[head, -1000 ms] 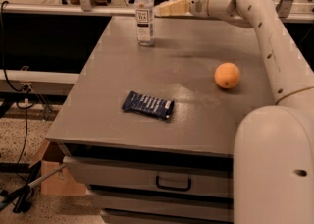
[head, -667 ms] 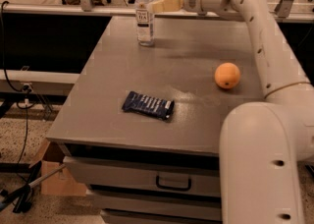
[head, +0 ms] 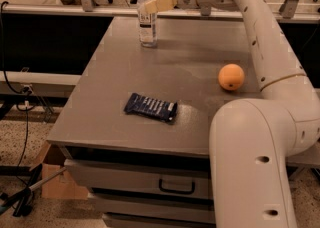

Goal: Move blue plastic bottle near orange

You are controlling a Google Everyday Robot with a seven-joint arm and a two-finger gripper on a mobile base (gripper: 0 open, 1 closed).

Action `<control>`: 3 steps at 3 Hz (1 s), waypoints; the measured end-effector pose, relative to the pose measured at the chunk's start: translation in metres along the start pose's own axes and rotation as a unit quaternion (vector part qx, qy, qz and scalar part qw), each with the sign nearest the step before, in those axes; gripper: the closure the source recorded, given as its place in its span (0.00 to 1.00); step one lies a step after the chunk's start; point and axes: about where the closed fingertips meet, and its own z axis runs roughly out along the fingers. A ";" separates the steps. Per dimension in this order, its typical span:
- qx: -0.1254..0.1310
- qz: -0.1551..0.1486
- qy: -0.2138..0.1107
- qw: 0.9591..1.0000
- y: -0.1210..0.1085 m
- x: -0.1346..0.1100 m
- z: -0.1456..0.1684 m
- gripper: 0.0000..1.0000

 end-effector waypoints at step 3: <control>-0.004 0.001 0.031 0.999 0.014 0.005 0.041 0.41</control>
Offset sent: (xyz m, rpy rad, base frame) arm 0.0021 0.0484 -0.0157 -0.0590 0.0282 -0.0216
